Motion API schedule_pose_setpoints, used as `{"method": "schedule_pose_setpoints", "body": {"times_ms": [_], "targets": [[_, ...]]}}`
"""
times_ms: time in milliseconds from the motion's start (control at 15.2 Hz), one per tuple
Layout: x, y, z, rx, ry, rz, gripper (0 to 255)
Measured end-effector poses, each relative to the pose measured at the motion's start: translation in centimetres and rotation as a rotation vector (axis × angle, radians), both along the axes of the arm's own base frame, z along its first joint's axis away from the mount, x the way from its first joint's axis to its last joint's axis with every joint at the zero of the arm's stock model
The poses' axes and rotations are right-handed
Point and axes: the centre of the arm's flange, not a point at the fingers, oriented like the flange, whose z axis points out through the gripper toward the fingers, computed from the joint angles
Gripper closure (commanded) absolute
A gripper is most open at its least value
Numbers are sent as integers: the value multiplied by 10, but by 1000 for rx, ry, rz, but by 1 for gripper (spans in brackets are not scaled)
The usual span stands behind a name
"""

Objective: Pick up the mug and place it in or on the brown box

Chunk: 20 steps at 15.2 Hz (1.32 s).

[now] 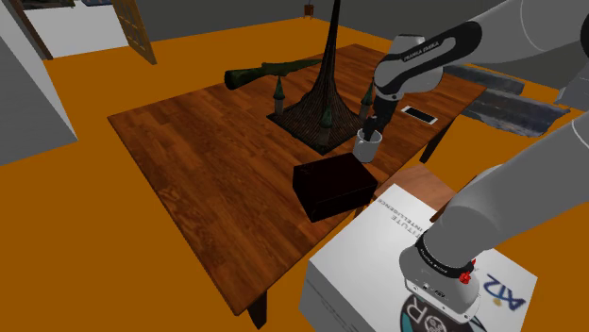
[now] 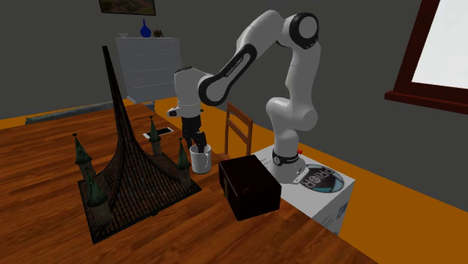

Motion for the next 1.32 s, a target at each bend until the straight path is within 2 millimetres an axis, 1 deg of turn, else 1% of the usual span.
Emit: {"method": "schedule_pose_setpoints", "body": {"times_ms": [396, 462, 1122, 1320], "targets": [[0, 1, -3, 0, -1, 0, 0], [0, 1, -3, 0, -1, 0, 255], [0, 1, -4, 0, -1, 0, 255], [0, 1, 6, 0, -1, 0, 255]]}}
